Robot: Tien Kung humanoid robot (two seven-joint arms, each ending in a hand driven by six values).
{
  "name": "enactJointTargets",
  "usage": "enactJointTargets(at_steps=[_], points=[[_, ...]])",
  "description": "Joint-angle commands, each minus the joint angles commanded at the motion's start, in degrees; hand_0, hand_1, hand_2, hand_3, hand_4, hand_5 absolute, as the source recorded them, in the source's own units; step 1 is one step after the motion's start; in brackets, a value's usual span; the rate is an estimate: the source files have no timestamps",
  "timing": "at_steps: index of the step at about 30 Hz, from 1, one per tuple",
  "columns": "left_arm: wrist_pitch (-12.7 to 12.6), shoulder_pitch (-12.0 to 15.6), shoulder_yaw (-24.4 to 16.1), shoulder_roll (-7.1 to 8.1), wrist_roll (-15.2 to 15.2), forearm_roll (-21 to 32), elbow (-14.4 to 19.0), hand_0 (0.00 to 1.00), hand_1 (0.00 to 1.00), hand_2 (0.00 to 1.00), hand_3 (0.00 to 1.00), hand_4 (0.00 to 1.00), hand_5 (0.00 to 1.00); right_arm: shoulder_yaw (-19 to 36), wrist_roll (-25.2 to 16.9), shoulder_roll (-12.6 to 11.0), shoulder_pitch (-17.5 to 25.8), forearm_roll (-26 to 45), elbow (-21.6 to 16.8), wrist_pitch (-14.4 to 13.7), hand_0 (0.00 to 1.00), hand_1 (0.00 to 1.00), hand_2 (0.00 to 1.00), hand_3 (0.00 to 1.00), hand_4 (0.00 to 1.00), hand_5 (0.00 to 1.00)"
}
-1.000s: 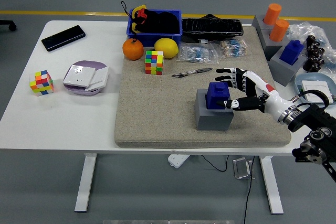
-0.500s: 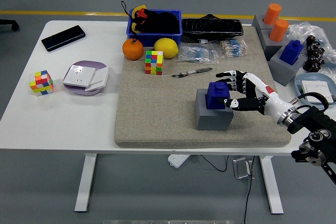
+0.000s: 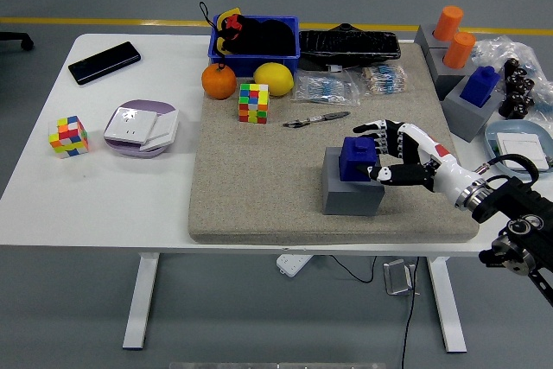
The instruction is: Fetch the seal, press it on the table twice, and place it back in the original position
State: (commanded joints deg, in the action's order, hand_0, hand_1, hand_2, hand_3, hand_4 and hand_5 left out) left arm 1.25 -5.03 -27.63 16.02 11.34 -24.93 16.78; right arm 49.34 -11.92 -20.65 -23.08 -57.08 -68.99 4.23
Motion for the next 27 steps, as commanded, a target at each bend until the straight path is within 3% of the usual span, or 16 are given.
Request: enactJointTargets(at_steps=[9,23,27], points=[[0.03,-0.25,-0.06,0.01,-0.08,-0.01,0.01,0.726,0.691,0.687,0.741,0.646,0.310,-0.16,-1.11,-0.05,-0.48,0.79,-0.46,-1.44,0.625,0.514,0.507,0.558,0.753,0.002],[0.13,-0.21,-0.13,0.01,-0.05,0.14,-0.04,0.726,0.691,0.688,0.742,0.649,0.310,4.28,-0.23,-1.96,-0.25,-0.32,-7.65,-1.19,0.632,0.512,0.501,0.552,0.748,0.002],[0.13,-0.26,-0.01,0.07,-0.03,0.23,-0.08,0.726,0.691,0.688,0.742,0.649,0.310,6.77,-0.40,-2.26,-0.75,-1.09,-6.50,-1.44,0.632,0.512,0.501,0.552,0.748,0.002]])
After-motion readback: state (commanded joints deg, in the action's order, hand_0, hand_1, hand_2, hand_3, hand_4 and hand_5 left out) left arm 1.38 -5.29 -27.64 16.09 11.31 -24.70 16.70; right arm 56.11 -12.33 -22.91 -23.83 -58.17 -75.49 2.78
